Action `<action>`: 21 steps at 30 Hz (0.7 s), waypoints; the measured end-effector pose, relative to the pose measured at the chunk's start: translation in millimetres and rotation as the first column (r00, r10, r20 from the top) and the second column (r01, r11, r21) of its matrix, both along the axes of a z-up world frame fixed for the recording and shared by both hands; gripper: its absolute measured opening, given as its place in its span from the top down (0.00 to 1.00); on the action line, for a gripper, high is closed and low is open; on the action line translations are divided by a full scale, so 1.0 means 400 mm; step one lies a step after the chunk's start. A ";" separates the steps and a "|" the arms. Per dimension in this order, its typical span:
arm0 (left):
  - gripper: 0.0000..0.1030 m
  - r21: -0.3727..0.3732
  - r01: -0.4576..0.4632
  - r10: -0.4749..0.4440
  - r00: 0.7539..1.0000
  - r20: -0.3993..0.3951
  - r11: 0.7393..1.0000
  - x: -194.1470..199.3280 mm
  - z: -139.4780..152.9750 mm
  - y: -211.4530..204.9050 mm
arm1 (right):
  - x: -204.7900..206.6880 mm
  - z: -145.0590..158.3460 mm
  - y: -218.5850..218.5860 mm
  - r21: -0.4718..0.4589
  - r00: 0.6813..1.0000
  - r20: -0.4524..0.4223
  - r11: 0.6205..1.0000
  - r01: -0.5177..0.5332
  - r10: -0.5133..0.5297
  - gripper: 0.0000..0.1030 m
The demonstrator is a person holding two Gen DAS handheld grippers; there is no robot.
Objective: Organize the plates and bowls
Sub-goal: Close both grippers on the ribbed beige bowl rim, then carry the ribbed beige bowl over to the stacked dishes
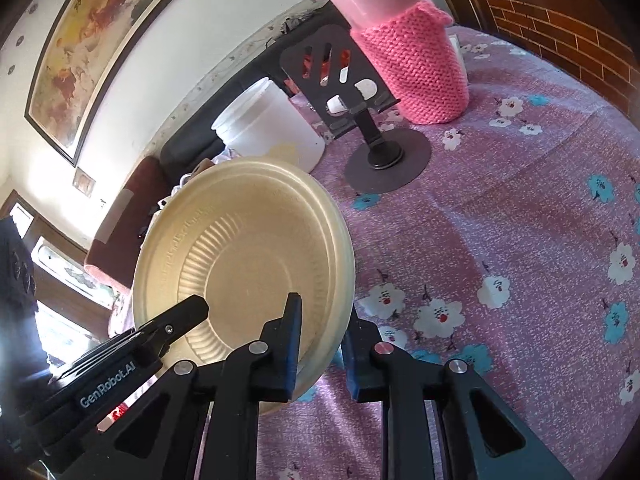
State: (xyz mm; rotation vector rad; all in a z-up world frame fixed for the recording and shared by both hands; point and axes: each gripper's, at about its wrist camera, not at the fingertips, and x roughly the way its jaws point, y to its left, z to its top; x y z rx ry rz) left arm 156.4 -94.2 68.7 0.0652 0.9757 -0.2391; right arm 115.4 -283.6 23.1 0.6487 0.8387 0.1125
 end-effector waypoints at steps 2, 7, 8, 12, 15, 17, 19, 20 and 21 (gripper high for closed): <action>0.84 0.016 0.001 -0.001 1.000 0.016 1.000 -0.013 0.007 0.002 | 0.000 -0.002 0.001 0.015 1.000 0.001 1.000 -0.005 0.005 0.81; 0.84 0.016 -0.011 0.011 1.000 0.025 1.000 -0.033 0.017 0.017 | -0.005 0.009 0.014 0.021 1.000 0.018 1.000 -0.018 0.018 0.81; 0.84 0.016 -0.015 0.014 1.000 0.026 1.000 -0.036 0.018 0.022 | -0.004 0.010 0.016 0.024 1.000 0.022 0.999 -0.021 0.020 0.81; 0.84 0.019 -0.029 0.028 0.999 0.035 0.999 -0.051 0.025 0.039 | -0.003 0.016 0.032 0.022 0.999 0.031 0.999 -0.040 0.039 0.82; 0.83 0.019 -0.038 0.037 0.999 0.037 0.999 -0.067 0.029 0.054 | 0.001 0.018 0.049 0.013 0.998 0.037 0.998 -0.055 0.054 0.82; 0.83 0.014 -0.046 0.046 0.998 0.038 0.999 -0.079 0.033 0.070 | 0.001 0.027 0.062 0.004 0.997 0.044 0.998 -0.064 0.064 0.82; 0.83 0.008 -0.054 0.054 0.998 0.038 0.998 -0.092 0.038 0.087 | -0.003 0.038 0.078 -0.013 0.996 0.052 0.997 -0.076 0.077 0.82; 0.82 0.008 -0.059 0.059 0.997 0.040 0.998 -0.098 0.041 0.095 | -0.005 0.043 0.087 -0.022 0.995 0.057 0.997 -0.081 0.082 0.82; 0.82 0.010 -0.066 0.065 0.997 0.044 0.998 -0.103 0.045 0.104 | -0.004 0.048 0.099 -0.030 0.994 0.061 0.996 -0.088 0.090 0.82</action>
